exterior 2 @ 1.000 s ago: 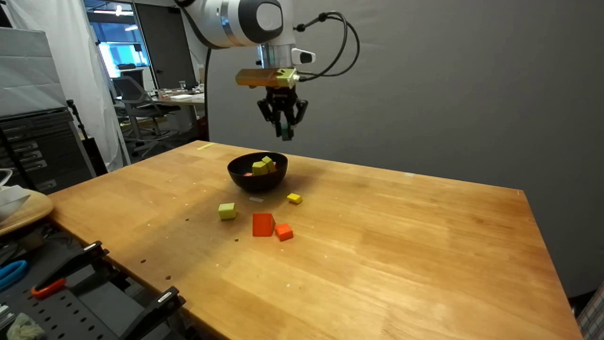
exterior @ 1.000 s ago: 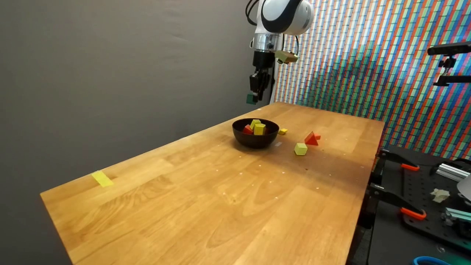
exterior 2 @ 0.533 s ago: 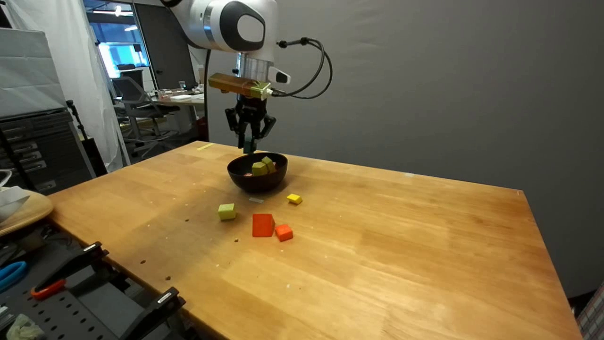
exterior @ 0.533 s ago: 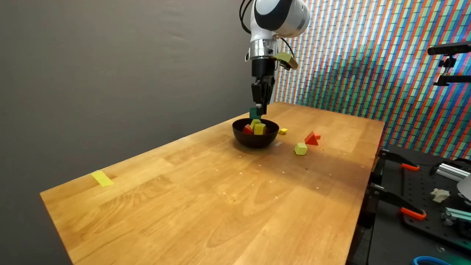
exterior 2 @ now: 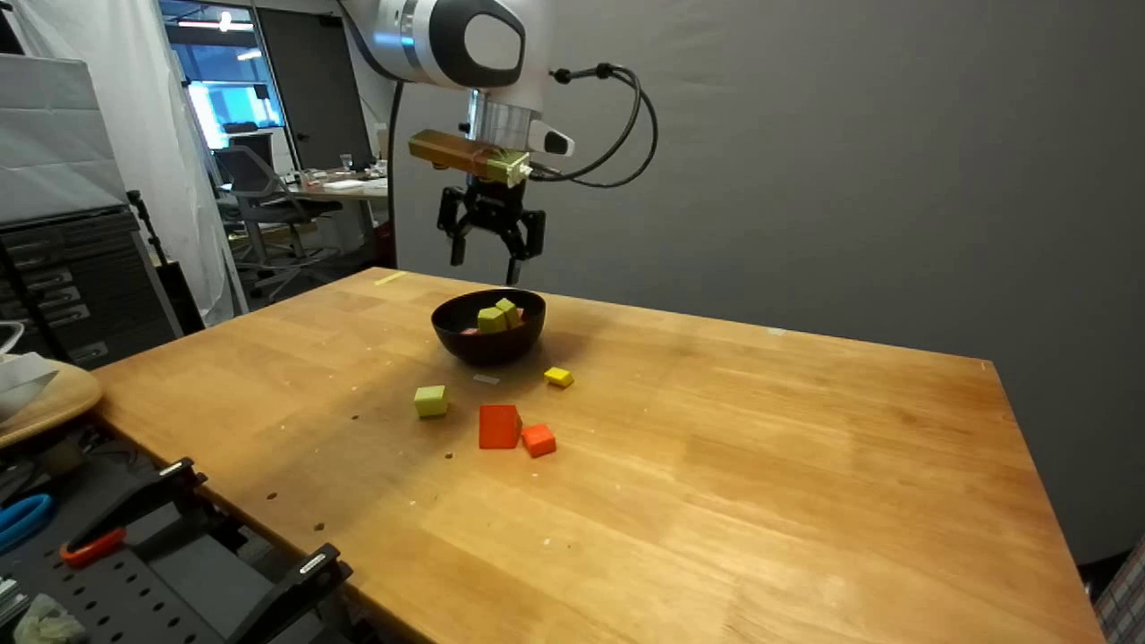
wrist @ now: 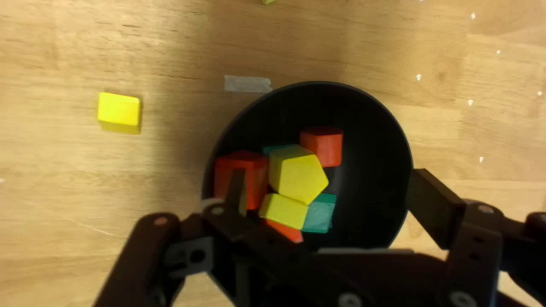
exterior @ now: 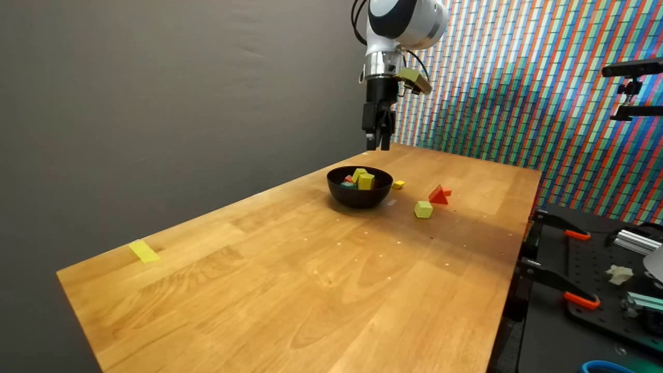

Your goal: Put the colored things in the bowl

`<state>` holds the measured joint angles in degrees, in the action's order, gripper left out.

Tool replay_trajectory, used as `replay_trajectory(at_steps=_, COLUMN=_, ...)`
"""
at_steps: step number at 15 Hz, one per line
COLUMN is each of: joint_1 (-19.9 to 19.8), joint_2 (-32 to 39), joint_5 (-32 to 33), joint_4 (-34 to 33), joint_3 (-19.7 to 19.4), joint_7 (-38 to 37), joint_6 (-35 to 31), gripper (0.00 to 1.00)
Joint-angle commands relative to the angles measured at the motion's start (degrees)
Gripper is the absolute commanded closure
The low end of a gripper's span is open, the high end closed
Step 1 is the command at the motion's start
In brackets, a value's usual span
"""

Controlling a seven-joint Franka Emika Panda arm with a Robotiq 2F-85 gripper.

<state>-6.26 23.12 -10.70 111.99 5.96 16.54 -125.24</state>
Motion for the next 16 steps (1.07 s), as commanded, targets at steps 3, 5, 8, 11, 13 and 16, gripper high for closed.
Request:
replay_trajectory(at_steps=3, joint_1=-2.9, joint_2=-1.6, joint_5=-4.7, joint_4=5.6, joint_3=-4.9, joint_7=-1.7, joint_6=-6.7, gripper=0.0)
replay_trajectory(at_steps=5, joint_1=-3.5, joint_2=0.1, joint_5=-2.4, joint_4=6.9, joint_3=-6.3, joint_7=0.1, joint_6=-10.8, gripper=0.0)
replay_trajectory(at_steps=8, joint_1=-3.5, joint_2=2.2, joint_5=-1.0, joint_4=9.1, joint_3=-7.8, joint_7=-2.2, joint_6=-19.0, gripper=0.0)
replay_trajectory(at_steps=11, joint_1=-2.3, joint_2=4.9, joint_5=1.8, joint_4=11.1, joint_3=-9.1, joint_7=-4.7, joint_6=-28.1, gripper=0.0)
replay_trajectory(at_steps=13, joint_1=-1.3, joint_2=6.8, joint_5=4.9, joint_4=11.7, joint_3=-9.8, joint_7=-6.9, joint_6=-32.2, gripper=0.0)
replay_trajectory(at_steps=16, joint_1=-0.6, joint_2=9.0, joint_5=7.5, joint_4=11.5, joint_3=-9.8, joint_7=-9.1, joint_6=-33.6, gripper=0.0)
